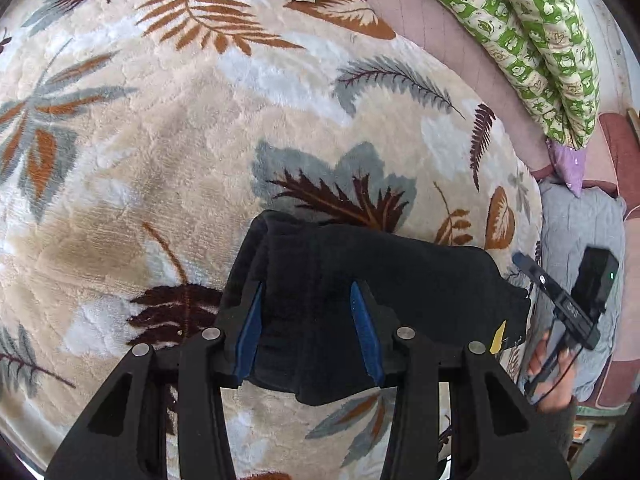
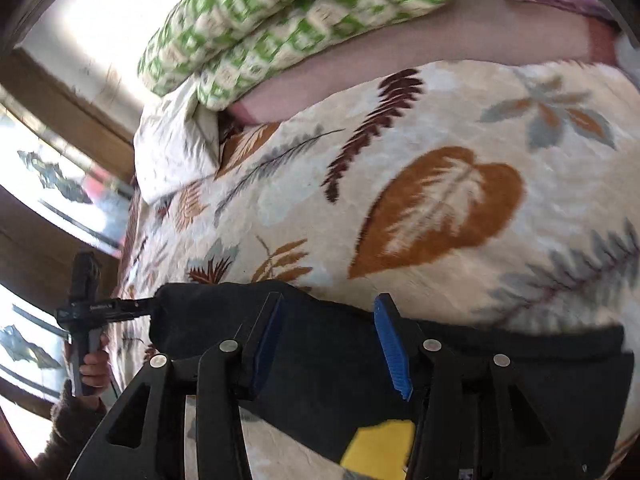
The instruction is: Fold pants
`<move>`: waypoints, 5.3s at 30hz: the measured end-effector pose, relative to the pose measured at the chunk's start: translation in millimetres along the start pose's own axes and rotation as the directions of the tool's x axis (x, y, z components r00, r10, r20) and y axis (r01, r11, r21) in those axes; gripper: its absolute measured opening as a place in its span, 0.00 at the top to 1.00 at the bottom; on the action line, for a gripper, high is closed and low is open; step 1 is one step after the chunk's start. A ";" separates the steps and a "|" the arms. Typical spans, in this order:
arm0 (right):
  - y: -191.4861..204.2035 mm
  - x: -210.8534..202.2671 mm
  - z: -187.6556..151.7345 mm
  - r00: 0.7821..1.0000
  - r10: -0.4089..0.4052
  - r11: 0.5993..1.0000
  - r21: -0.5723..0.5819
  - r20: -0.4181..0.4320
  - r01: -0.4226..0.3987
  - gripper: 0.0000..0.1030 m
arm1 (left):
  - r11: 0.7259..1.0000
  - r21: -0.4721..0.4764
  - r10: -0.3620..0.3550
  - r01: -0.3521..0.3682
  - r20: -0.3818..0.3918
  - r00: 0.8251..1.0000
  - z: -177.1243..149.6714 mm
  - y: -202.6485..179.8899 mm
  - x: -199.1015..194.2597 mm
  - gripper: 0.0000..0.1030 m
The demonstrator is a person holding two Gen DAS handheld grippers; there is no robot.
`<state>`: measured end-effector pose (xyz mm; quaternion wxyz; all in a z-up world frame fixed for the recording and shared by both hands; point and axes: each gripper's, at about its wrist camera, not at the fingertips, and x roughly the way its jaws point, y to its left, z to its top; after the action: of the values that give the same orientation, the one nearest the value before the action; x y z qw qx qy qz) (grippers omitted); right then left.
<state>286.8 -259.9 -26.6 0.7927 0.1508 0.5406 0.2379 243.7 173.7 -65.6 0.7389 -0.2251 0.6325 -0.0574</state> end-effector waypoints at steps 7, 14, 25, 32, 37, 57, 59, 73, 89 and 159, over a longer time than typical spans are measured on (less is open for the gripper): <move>55.1 80.4 24.1 0.989 -0.051 0.989 -0.148 -0.140 0.030 0.52 | 0.998 0.059 0.020 -0.019 -0.020 1.000 -25.6 -4.2 5.7 0.76; 76.8 106.2 13.3 0.958 -0.062 0.957 -0.288 -0.280 -0.023 0.52 | 0.992 0.118 0.035 -0.034 -0.005 0.999 -35.3 -4.1 2.4 0.76; 108.0 112.8 -10.7 0.939 -0.146 0.861 -0.507 -0.312 -0.034 0.86 | 0.993 0.110 -0.031 0.033 -0.016 0.999 -16.2 -3.2 13.0 0.68; 120.9 94.0 -13.6 0.970 -0.200 0.821 -0.563 -0.136 0.090 0.95 | 0.987 0.146 0.063 -0.065 0.017 0.998 -35.6 -5.5 -0.8 0.77; 103.2 103.5 -4.9 0.979 -0.182 0.876 -0.468 -0.092 0.119 0.95 | 0.960 0.204 0.195 -0.194 0.017 0.981 -36.8 -17.6 15.8 0.76; -18.2 -105.0 -58.7 0.986 -0.079 0.989 0.134 0.147 0.059 0.49 | 0.992 -0.078 0.100 -0.096 0.048 0.994 -32.2 24.6 -24.1 0.36; -42.1 -128.8 -80.2 0.982 -0.101 0.977 0.201 0.157 0.068 0.48 | 0.994 -0.089 0.066 -0.059 0.072 0.995 -34.6 23.9 -33.4 0.36; -135.2 -177.5 -149.5 0.966 -0.088 0.892 0.452 0.241 -0.031 0.47 | 0.968 0.240 -0.065 0.068 -0.018 0.998 -127.0 -186.5 15.0 0.36; -193.9 -132.2 -123.3 0.984 -0.035 0.913 0.407 0.173 -0.040 0.46 | 0.975 0.082 -0.184 0.207 -0.231 0.956 -193.4 -327.9 139.0 0.36; -230.6 -106.9 -90.6 0.988 0.069 0.908 0.400 0.141 -0.121 0.57 | 0.954 -0.204 -0.243 0.222 -0.083 0.966 -155.3 -345.8 193.5 0.75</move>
<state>219.7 -513.3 -90.7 0.7632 0.3534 0.5202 0.1486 201.0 -246.6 -116.7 0.6667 -0.3650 0.6429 -0.0946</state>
